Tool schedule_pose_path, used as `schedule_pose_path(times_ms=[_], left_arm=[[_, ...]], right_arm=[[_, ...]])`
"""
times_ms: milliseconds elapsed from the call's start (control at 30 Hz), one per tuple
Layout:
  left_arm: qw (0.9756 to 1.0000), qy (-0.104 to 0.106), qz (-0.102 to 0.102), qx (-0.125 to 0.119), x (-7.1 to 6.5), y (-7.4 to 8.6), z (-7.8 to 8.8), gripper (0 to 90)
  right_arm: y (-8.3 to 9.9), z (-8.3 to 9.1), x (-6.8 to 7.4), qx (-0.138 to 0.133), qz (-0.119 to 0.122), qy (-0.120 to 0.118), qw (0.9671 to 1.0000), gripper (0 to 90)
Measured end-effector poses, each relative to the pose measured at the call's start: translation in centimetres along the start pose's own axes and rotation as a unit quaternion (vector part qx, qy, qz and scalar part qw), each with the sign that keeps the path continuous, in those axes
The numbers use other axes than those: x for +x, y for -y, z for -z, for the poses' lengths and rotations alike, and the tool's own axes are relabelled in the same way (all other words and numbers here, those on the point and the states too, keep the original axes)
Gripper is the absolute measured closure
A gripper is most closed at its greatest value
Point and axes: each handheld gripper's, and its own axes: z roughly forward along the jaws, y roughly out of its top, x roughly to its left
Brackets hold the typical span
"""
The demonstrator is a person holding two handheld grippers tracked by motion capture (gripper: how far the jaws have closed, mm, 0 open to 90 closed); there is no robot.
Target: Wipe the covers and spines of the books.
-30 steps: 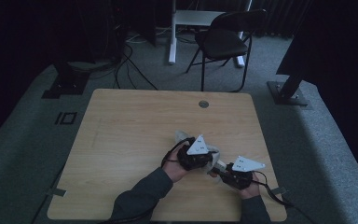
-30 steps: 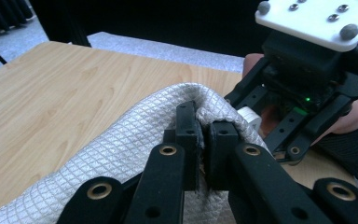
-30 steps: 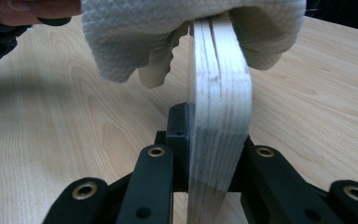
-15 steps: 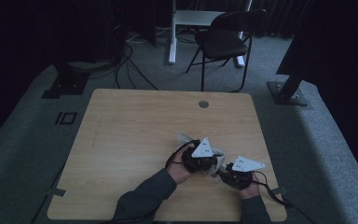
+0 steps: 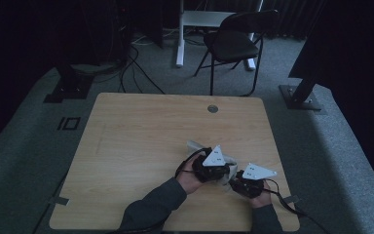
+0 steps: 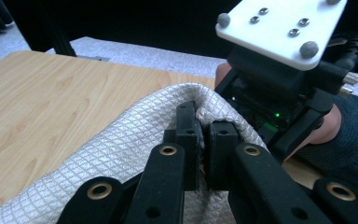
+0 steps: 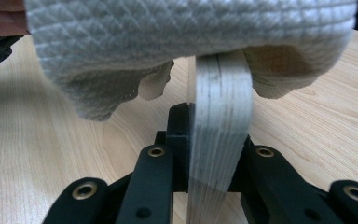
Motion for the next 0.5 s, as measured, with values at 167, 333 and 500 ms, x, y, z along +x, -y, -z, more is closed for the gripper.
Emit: schedule_pose_path(times_ms=[167,333,500], left_arm=[[0.9999,0.01,-0.001,-0.003,-0.4,-0.18,-0.35,86.6],[0.9999,0.008,-0.002,-0.006,-0.33,-0.1,-0.14,86.7],[0.9999,0.0,-0.001,-0.012,-0.12,-0.03,0.54,86.8]], right_arm=[[0.01,0.0,-0.01,0.0,0.0,-0.001,1.0,78.2],[0.01,0.0,0.0,0.0,0.0,-0.001,1.0,78.2],[0.01,0.0,-0.02,0.0,-0.002,-0.001,1.0,78.3]])
